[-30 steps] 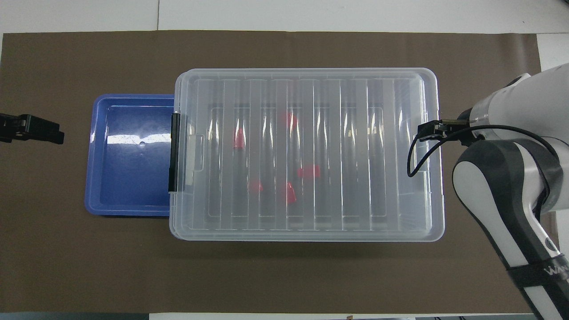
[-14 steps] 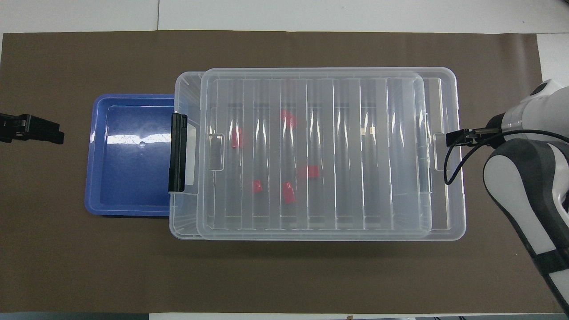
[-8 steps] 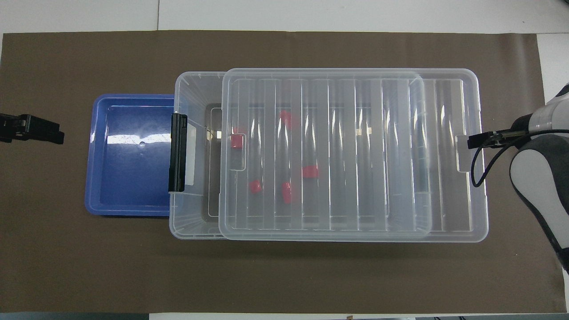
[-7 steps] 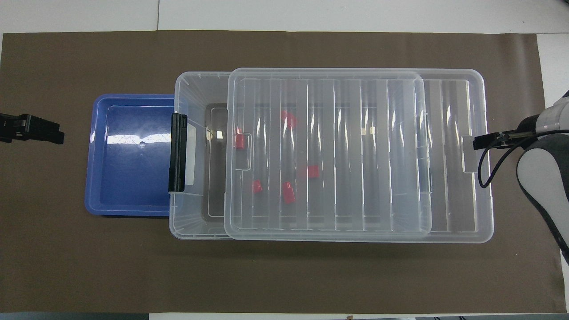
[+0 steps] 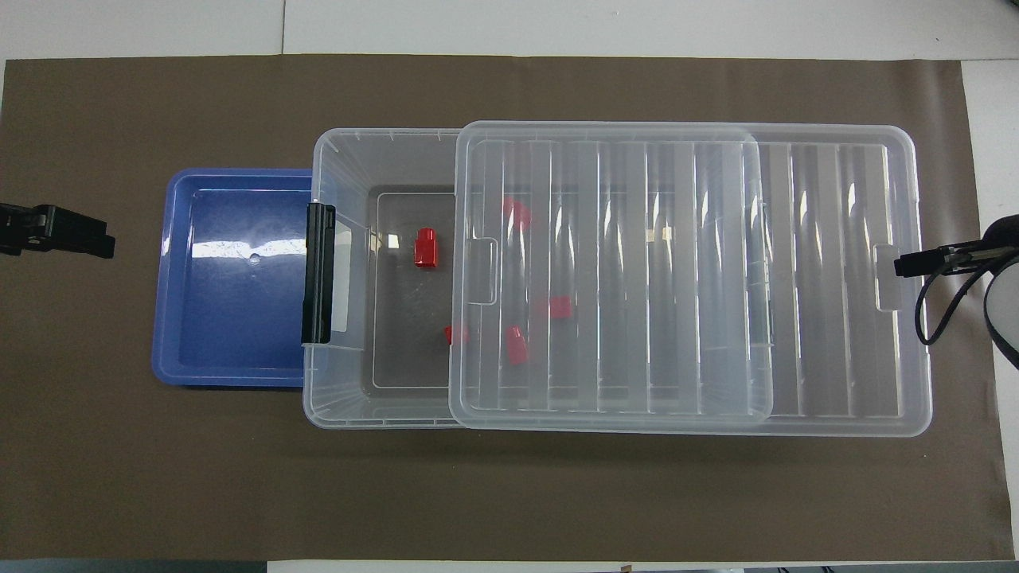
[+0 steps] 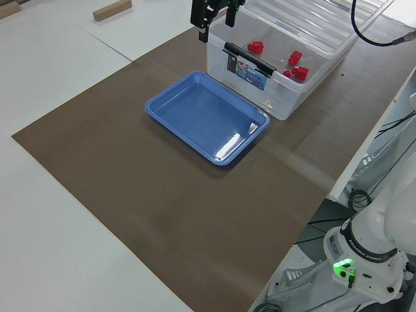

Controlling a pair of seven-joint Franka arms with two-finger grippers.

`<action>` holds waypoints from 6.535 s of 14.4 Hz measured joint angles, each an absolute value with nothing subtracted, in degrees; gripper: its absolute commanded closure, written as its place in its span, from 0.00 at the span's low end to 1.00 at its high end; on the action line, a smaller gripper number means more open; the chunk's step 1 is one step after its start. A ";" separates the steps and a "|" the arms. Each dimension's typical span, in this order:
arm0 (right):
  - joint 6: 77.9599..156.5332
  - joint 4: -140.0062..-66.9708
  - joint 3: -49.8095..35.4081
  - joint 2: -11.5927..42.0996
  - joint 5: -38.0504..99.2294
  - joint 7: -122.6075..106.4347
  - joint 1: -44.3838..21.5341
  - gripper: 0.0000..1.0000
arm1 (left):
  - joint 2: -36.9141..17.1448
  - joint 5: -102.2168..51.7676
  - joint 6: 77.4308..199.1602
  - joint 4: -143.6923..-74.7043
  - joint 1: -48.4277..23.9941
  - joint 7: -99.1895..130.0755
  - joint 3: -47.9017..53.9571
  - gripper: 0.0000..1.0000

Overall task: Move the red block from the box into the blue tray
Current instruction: 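Slide the clear lid away from the tray with the right gripper, then reach the left gripper into the opened box toward a red block, then grasp the red block with the left gripper, then lift the red block out and carry it over the blue tray, then release the red block into the blue tray while the right gripper slides the lid back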

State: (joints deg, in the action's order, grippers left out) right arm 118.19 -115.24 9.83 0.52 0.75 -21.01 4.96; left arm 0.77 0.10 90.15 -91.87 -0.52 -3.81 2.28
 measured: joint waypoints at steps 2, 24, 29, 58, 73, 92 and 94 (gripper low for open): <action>118.20 -115.25 10.84 0.53 0.75 -22.48 4.96 0.00 | 0.77 0.09 90.09 -91.87 -0.52 -3.81 2.33 0.00; 115.85 -111.12 14.69 1.20 0.74 -27.80 4.77 0.00 | -12.08 -0.25 127.73 -107.80 -27.81 22.57 4.21 0.03; 104.83 -102.26 13.01 1.45 0.75 -23.78 2.45 0.00 | -17.89 2.04 133.42 -108.72 -28.23 22.57 4.01 0.03; 105.81 -107.09 11.78 -3.88 0.63 -17.63 3.15 1.00 | -3.23 2.86 120.58 -108.26 -24.56 28.02 2.63 1.00; 112.83 -111.14 16.70 0.76 0.32 -19.81 3.50 1.00 | -2.25 2.93 134.51 -124.83 -6.44 4.15 2.34 1.00; 112.83 -112.78 13.49 0.73 0.39 3.61 -8.12 1.00 | -7.70 2.93 131.53 -120.70 -3.48 -0.66 2.91 0.00; 112.83 -112.82 11.57 0.72 0.39 6.27 -8.17 1.00 | -5.13 2.93 124.86 -116.90 -3.51 -0.66 3.20 0.00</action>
State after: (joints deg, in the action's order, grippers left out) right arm 112.83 -112.82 11.57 0.72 0.39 6.27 -8.17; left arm -5.13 2.93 124.86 -116.90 -3.51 -0.66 3.20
